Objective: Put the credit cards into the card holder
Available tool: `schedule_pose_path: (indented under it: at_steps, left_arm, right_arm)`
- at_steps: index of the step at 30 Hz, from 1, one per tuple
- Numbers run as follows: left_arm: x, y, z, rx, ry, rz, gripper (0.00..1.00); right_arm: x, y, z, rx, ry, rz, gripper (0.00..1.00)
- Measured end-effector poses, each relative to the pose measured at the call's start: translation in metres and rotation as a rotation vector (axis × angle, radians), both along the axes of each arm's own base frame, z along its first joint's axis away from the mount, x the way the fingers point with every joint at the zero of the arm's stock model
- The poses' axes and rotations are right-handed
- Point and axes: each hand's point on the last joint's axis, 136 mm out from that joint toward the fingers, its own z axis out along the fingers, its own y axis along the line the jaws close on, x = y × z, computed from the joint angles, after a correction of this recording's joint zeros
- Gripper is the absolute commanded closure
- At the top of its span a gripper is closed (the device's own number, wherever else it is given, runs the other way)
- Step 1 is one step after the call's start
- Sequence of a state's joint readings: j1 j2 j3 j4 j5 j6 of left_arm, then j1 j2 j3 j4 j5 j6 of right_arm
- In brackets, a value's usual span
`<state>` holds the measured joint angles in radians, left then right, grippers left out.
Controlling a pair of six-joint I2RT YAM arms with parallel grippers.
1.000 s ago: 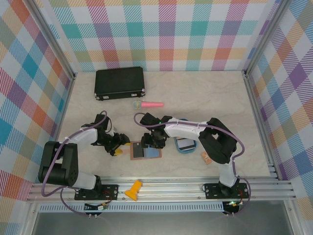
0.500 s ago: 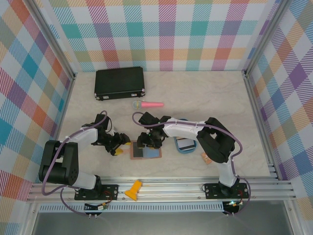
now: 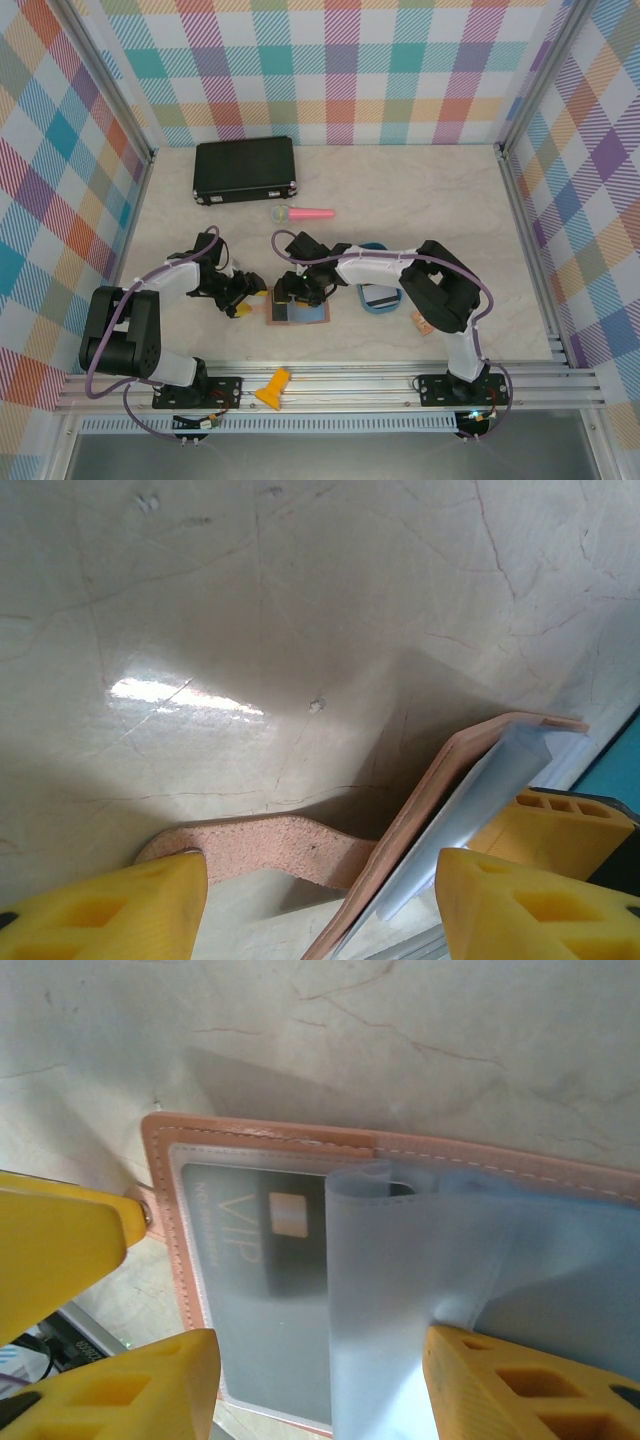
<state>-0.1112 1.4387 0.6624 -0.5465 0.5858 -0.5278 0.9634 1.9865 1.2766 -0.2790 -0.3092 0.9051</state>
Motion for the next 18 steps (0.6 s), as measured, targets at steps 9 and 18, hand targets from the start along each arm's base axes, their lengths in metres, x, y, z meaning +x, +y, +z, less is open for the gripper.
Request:
schedule_pose_path:
  at_steps: [9,18]
  left_arm:
    - [0.000,0.000,0.000,0.000,0.000,0.000,0.37]
    - [0.000,0.000,0.000,0.000,0.000,0.000,0.37]
  right_arm:
    - [-0.001,0.010,0.005,0.061,-0.018,0.019,0.43]
    - [-0.010,0.023,0.014,0.126,-0.027,0.057,0.43]
